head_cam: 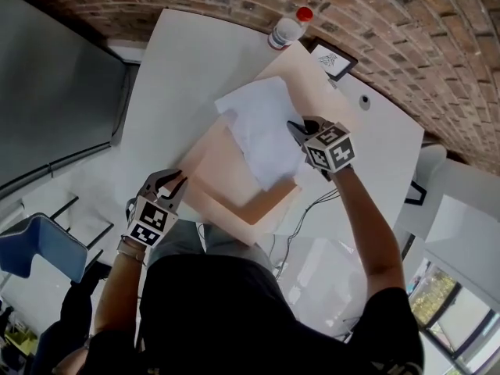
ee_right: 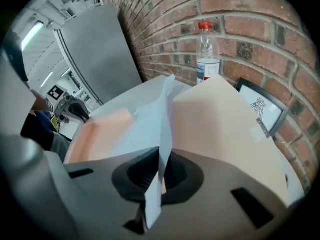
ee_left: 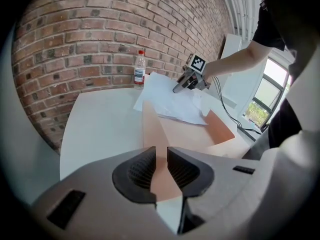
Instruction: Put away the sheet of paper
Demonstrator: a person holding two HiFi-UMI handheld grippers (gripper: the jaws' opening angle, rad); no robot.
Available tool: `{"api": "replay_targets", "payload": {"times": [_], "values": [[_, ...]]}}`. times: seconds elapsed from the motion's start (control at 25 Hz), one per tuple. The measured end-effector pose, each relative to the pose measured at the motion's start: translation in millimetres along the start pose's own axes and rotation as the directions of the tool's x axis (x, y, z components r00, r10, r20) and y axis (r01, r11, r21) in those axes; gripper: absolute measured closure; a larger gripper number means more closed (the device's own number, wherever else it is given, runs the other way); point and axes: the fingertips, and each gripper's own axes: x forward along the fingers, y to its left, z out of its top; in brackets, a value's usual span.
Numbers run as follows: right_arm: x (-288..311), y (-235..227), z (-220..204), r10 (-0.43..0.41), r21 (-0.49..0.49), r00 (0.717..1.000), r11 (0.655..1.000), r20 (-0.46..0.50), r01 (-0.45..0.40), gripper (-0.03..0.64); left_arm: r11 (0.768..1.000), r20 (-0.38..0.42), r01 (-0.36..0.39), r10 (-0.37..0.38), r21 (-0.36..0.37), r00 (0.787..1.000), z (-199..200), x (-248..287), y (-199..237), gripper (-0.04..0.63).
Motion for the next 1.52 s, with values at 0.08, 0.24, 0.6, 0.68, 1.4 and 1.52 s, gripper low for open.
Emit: {"api": "replay_targets", "payload": {"times": [0.08,0.24,0.6,0.68,1.4,1.52], "values": [[3.4,-1.4,-7.6,0.009,-0.013,1.0,1.0,-0.025,-0.01,0.607,1.0,0.005,-0.008,0.008,-0.007,1.0,0.1,-0.1,0.3,0.538],[4.7,0.5,-19.1,0.029,-0.026,0.998,0.999,-0.054,-0.03,0.607,0.999,0.015,-0.024,0.025,-0.022,1.0,0.7,-0.5,0.9,0.538],[6.9,0.2,-31.9,0.053,-0.103,0.993,0.993,-0.11,-0.065,0.607,0.996,0.053,-0.07,0.072,-0.047,0.996,6.2,-2.3,3.7,0.538],[11.0,6.9,-31.3,0.078,-0.112,0.99,0.99,-0.114,-0.091,0.609,0.995,0.059,-0.078,0.081,-0.054,0.995,7.4,-2.1,3.9,0.538],[47.4,91.6,-37.8,0.289,-0.057,0.949,0.953,-0.123,-0.298,0.607,0.987,0.111,-0.136,0.145,-0.089,0.983,7.0,-3.1,4.9,0.538],[52.3,110.5,-41.2,0.319,-0.052,0.939,0.943,-0.131,-0.327,0.607,0.987,0.119,-0.137,0.147,-0.088,0.982,5.9,-2.6,4.9,0.538]]}}
